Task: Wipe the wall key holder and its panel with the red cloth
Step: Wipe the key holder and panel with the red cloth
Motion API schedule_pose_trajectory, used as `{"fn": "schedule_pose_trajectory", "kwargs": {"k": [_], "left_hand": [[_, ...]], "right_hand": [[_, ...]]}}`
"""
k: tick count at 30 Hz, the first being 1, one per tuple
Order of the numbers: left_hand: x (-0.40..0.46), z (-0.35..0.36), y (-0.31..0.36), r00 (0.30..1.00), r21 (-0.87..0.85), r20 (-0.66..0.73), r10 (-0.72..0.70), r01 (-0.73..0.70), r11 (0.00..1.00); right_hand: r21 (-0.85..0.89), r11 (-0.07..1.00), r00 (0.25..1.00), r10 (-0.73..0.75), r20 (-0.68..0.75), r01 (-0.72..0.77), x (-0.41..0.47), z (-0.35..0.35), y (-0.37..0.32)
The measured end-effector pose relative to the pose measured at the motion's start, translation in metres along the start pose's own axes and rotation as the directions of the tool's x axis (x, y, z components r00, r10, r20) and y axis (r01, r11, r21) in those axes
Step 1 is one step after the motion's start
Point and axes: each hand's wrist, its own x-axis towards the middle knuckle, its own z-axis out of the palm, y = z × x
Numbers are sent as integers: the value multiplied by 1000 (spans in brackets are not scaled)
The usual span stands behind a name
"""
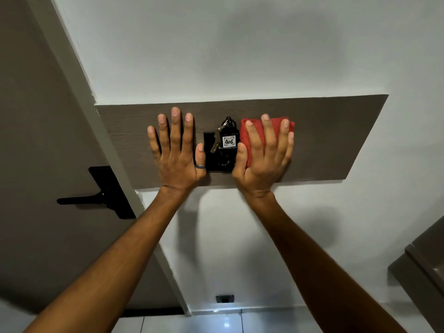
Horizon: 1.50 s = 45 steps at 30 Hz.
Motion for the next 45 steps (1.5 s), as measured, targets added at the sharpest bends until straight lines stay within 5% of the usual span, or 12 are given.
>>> {"fn": "schedule_pose_trajectory", "kwargs": {"k": [5,11,16,20,24,29,32,35,39,43,45], "left_hand": [[1,-1,2,1000,7,-1,-5,5,1000],[2,-3,2,1000,-9,1,-4,4,1000],[-1,-3,1,1000,-11,-3,-7,7,1000],[2,-3,0,1000,-9,20,-5,6,1000],[2,-6,2,1000,-19,18,5,-5,1000],[4,-6,1,1000,-16,20,-3,4,1000],[2,-5,0,1000,-24,14,-10,11,1000],[-1,-4,-8,1000,-28,20,21,-21,999],[-1,-6,-18,994,-23,52,92,-91,996],[-3,-9,-16,994,-28,65,89,-88,996],[0,-8,-17,994,-44,59,87,-85,995]], "right_hand": [[63,957,955,-287,80,282,-15,-21,38],[59,995,997,-80,21,79,18,-4,14],[53,911,907,-411,87,408,14,-11,43],[45,999,1000,-9,24,8,-11,-6,6],[55,977,968,-210,133,205,-38,-29,30],[229,973,995,-21,99,-2,-42,-42,9],[251,940,967,-251,46,232,-26,-22,-23],[59,898,899,-438,13,437,-18,-1,-19],[45,991,991,-121,-63,124,-38,12,-51],[-8,879,879,-476,-22,476,-32,11,-14],[12,964,963,-266,-34,267,-31,9,-15]]}}
